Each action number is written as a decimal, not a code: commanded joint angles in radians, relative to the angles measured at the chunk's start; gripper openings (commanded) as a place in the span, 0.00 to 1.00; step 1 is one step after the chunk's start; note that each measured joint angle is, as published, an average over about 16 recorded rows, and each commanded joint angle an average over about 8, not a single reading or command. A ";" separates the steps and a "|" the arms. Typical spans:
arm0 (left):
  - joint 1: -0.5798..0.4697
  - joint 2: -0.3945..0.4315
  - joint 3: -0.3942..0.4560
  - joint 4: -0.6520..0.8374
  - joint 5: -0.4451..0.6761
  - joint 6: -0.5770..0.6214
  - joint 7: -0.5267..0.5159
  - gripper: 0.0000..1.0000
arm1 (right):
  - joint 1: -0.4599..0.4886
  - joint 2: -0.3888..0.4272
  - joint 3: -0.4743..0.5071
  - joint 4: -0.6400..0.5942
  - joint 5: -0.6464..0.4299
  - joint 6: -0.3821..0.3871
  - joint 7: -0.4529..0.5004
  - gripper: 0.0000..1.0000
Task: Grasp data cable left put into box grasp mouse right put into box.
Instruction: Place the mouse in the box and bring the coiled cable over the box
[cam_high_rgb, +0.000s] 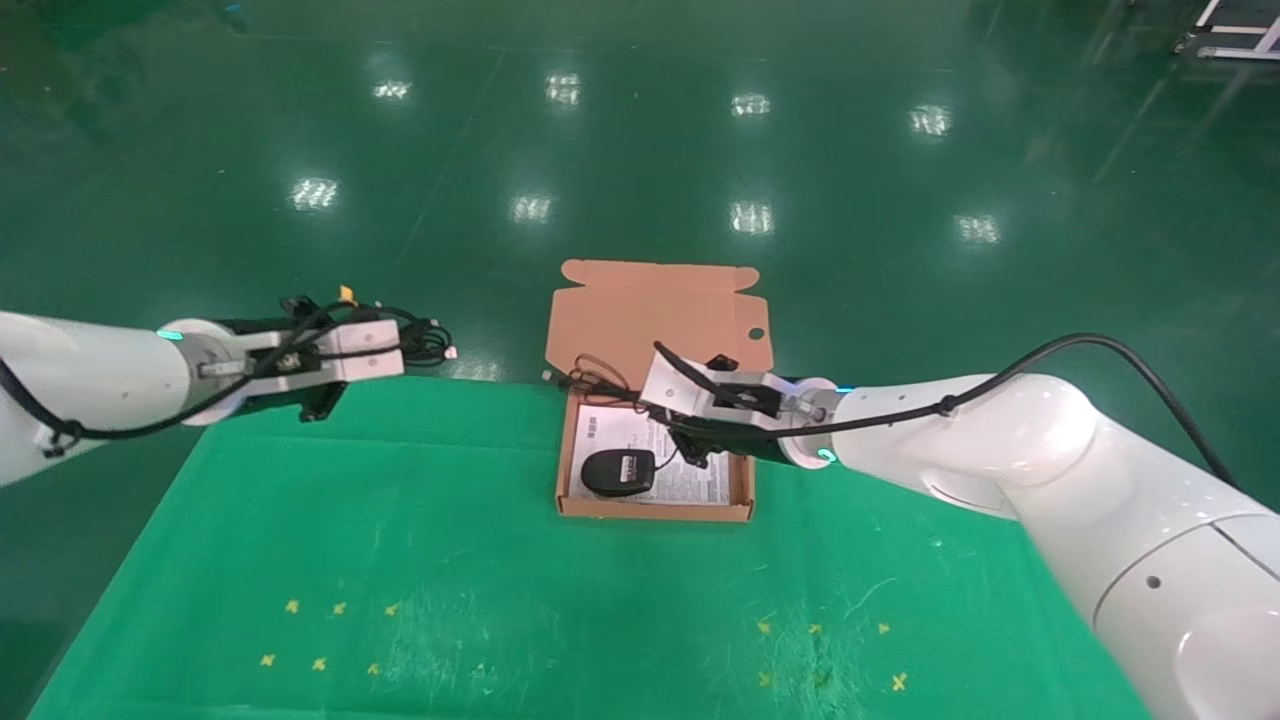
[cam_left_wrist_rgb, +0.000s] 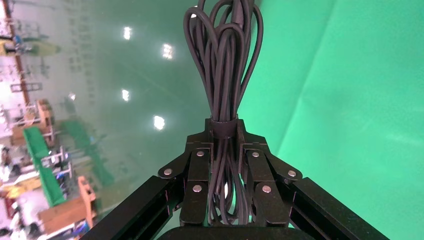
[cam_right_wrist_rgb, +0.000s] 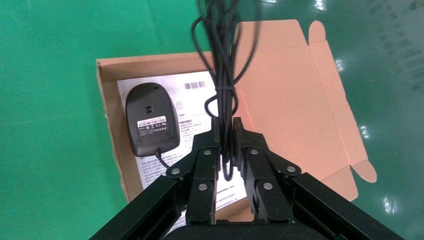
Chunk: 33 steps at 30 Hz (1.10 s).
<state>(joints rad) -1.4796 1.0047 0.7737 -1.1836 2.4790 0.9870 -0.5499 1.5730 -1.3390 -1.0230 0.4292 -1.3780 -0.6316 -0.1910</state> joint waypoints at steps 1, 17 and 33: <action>0.004 0.006 0.003 -0.001 0.009 -0.002 -0.005 0.00 | -0.002 0.005 -0.006 0.010 0.000 0.003 0.006 1.00; 0.088 0.151 0.046 0.075 -0.064 -0.174 0.091 0.00 | 0.014 0.160 -0.015 0.115 -0.025 -0.003 0.048 1.00; 0.092 0.360 0.189 0.367 -0.190 -0.470 0.297 0.00 | -0.013 0.438 -0.058 0.476 -0.124 0.004 0.276 1.00</action>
<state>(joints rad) -1.3909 1.3590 0.9695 -0.8258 2.2923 0.5232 -0.2656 1.5613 -0.9107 -1.0805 0.8963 -1.5050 -0.6243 0.0842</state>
